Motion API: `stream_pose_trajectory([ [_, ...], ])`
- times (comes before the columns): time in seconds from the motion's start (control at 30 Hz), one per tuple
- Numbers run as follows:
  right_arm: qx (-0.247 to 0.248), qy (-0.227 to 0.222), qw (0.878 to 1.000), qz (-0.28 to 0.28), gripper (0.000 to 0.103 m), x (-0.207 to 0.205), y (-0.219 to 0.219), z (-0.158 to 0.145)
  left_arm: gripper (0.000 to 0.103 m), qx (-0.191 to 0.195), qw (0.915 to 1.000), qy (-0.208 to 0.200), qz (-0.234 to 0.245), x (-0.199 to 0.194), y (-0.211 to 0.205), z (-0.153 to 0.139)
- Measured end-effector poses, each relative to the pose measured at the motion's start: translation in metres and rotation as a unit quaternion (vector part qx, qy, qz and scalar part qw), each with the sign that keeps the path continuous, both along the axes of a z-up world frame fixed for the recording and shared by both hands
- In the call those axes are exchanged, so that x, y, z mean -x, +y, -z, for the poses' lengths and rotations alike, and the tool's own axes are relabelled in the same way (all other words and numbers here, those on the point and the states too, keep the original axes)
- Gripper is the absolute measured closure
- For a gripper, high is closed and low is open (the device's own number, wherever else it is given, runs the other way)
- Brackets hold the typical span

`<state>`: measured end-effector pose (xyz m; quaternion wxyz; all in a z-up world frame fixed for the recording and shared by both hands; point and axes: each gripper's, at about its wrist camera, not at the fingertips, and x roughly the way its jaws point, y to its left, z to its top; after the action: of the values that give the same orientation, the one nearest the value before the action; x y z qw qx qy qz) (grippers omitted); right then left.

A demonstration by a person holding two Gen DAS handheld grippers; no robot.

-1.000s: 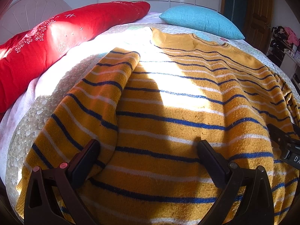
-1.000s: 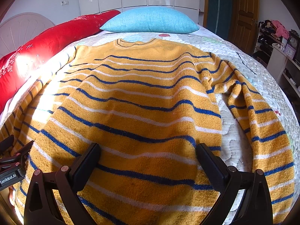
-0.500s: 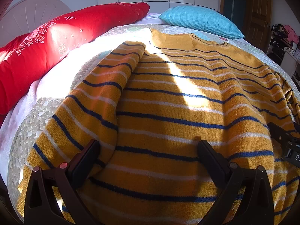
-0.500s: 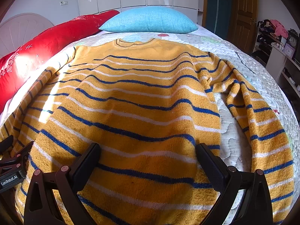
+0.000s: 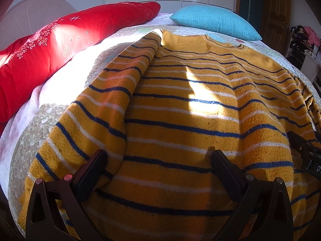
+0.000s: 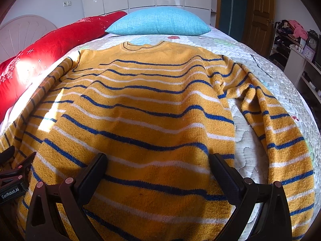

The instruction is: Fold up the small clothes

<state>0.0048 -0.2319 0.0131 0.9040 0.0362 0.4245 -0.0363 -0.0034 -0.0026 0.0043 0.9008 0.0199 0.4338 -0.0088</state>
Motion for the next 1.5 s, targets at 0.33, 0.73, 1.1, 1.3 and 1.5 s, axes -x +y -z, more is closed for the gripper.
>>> stream_pose_trajectory([
  [0.33,-0.016,0.015,1.0,0.0,0.0,0.0,0.001,0.0,0.0,-0.005,1.0,0.002,0.001,0.002,0.0,0.001],
  [0.73,-0.013,0.007,1.0,-0.001,0.0,-0.003,0.001,-0.001,0.0,-0.009,0.9999,0.007,0.001,0.002,-0.001,0.002],
  [1.1,-0.013,0.043,0.999,-0.004,0.0,-0.016,0.001,-0.001,0.0,-0.001,1.0,0.004,0.003,0.003,0.001,0.002],
  [1.3,0.008,0.057,0.998,-0.005,0.0,-0.017,0.005,0.002,0.0,-0.002,1.0,0.005,0.006,0.003,0.001,0.002],
  [1.5,0.01,0.043,0.999,-0.006,0.0,-0.013,0.006,0.002,0.0,-0.001,1.0,0.005,0.007,0.004,0.001,0.001],
])
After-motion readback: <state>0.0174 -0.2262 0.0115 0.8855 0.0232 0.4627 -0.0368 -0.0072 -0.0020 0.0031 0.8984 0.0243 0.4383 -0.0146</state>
